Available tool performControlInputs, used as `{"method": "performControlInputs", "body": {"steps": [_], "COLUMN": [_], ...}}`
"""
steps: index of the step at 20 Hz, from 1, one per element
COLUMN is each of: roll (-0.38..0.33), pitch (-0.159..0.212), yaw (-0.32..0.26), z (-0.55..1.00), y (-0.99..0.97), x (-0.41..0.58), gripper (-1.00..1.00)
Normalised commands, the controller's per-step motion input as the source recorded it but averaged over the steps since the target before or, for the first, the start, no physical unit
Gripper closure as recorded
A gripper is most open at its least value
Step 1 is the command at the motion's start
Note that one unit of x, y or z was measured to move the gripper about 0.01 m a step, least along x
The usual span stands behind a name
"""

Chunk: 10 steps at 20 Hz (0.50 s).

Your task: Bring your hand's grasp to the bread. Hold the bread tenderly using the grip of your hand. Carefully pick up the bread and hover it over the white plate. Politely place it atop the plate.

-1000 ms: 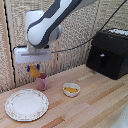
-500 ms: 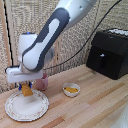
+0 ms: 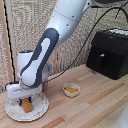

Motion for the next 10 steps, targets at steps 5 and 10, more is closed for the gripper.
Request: {"method": "performControlInputs", "body": {"steps": [5, 10], "roll": [-0.062, 0.021], "pitch": [0.073, 0.033], "yaw": [0.029, 0.058], "z": [0.15, 0.41], "y": [0.01, -0.14], "x": [0.137, 0.102], "gripper": [-1.0, -1.0]}}
